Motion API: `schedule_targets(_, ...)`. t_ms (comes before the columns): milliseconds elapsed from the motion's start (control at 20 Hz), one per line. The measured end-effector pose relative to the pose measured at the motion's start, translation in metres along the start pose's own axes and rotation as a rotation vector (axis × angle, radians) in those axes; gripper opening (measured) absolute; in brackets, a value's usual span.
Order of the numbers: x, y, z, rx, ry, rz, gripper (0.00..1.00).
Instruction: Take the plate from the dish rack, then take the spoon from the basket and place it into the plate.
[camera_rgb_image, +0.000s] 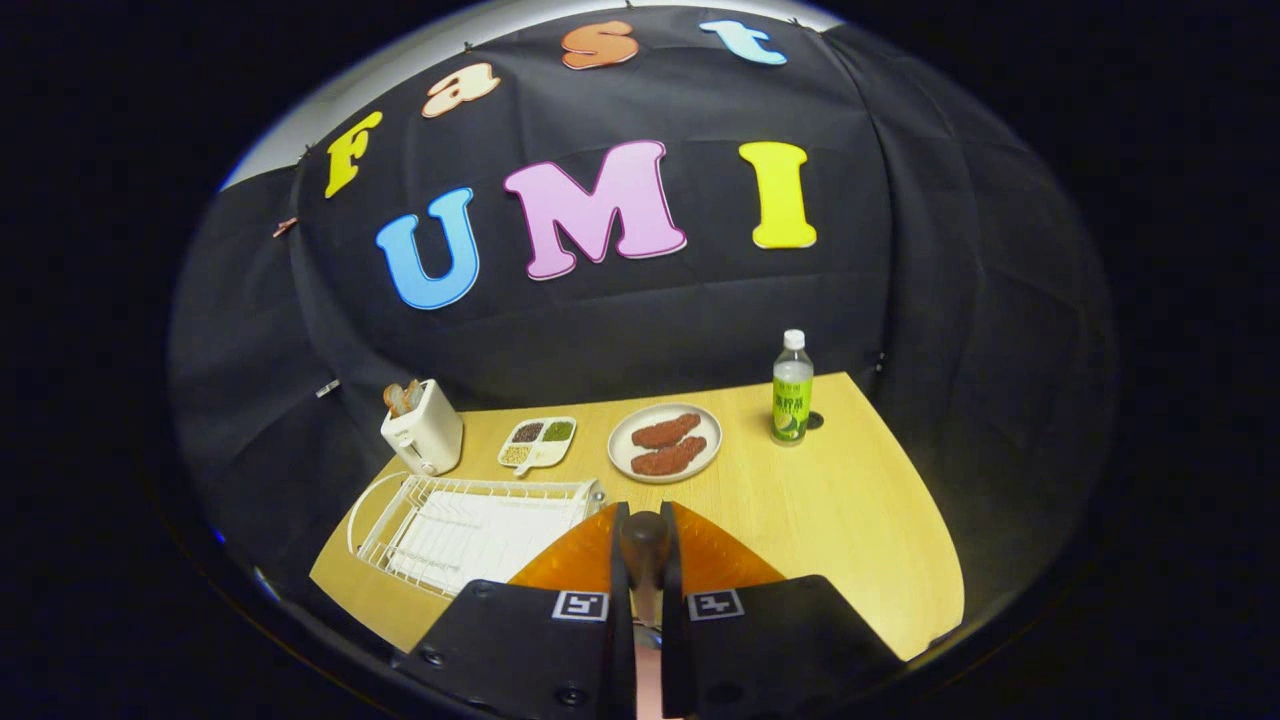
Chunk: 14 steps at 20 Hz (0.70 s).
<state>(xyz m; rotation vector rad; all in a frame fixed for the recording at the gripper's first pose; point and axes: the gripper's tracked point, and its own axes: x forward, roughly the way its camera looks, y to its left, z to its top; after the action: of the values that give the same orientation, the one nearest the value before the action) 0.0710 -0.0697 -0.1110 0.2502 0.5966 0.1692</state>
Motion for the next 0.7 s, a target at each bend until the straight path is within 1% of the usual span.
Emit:
schedule_targets(250,-0.02,0.007,-0.069,0.061,0.073,-0.035,0.14)
schedule_targets(450,-0.019,0.01,-0.136,0.153,0.19,-0.054,0.14)
schedule_targets(550,-0.017,0.006,-0.162,0.185,0.242,-0.084,0.14)
schedule_targets(700,-0.019,0.007,-0.193,0.222,0.304,-0.107,0.14)
